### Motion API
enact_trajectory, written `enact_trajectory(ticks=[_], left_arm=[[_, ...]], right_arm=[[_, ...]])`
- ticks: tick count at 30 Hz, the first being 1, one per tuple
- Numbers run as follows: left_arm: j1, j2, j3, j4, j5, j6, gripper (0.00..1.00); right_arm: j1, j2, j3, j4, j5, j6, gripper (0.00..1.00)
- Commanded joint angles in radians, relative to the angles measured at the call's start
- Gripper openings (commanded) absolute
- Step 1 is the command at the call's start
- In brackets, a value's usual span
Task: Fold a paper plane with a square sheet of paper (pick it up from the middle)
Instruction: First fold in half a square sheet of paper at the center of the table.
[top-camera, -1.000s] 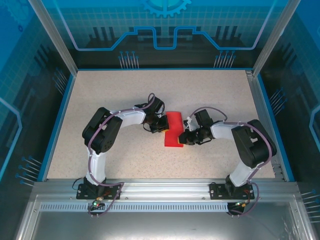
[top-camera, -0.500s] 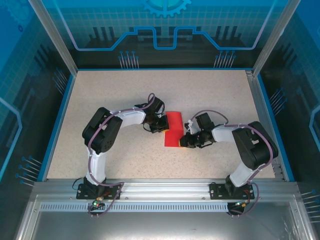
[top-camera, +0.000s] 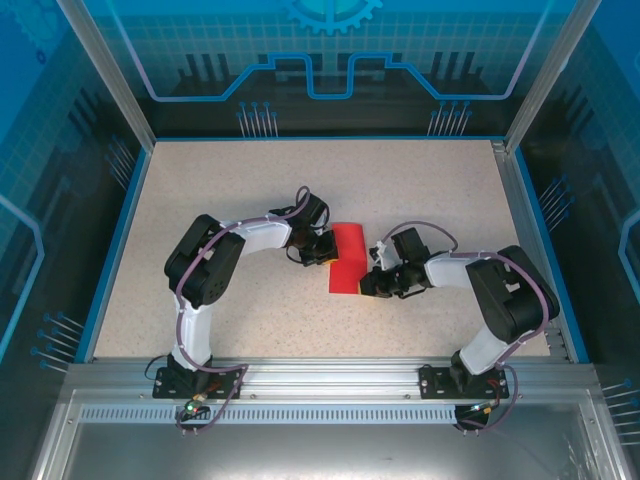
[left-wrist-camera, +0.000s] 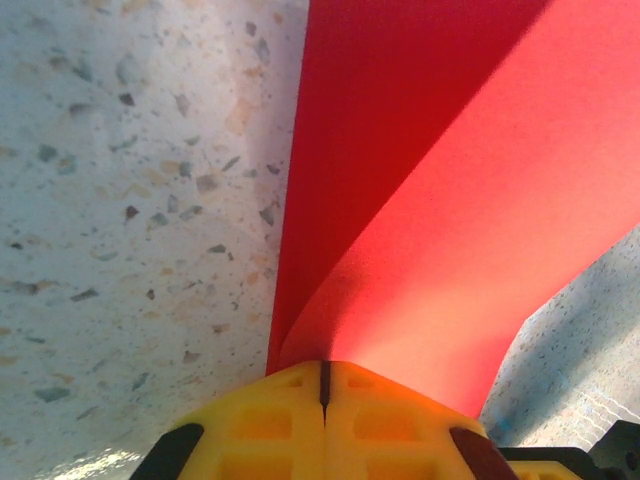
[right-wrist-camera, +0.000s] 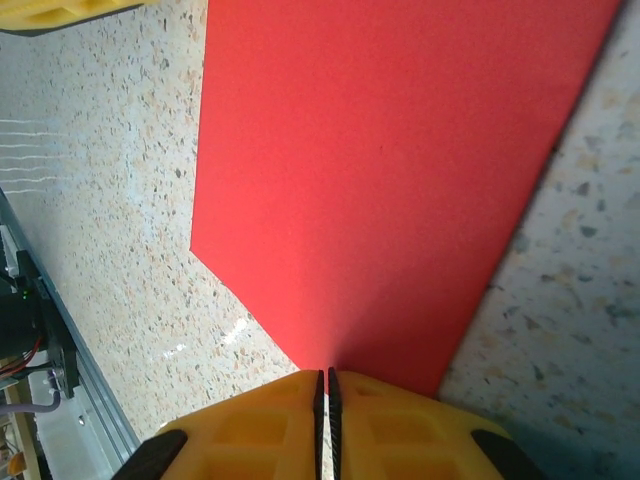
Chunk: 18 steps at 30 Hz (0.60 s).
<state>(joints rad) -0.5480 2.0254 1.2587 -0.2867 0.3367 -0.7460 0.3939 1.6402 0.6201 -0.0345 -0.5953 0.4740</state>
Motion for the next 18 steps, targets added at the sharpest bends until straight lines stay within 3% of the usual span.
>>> enact_trajectory(ticks=[1, 8, 18], left_arm=[[-0.01, 0.044, -0.037, -0.068, -0.038, 0.031, 0.0], [-0.01, 0.044, -0.039, -0.068, -0.038, 0.033, 0.0], [-0.01, 0.052, -0.038, -0.062, -0.035, 0.034, 0.0]], right_arm=[[0.014, 0.009, -0.013, -0.023, 0.028, -0.004, 0.13], [-0.033, -0.108, 0.117, -0.086, 0.048, 0.022, 0.14], [-0.091, 0.112, 0.326, -0.054, 0.015, 0.048, 0.14]])
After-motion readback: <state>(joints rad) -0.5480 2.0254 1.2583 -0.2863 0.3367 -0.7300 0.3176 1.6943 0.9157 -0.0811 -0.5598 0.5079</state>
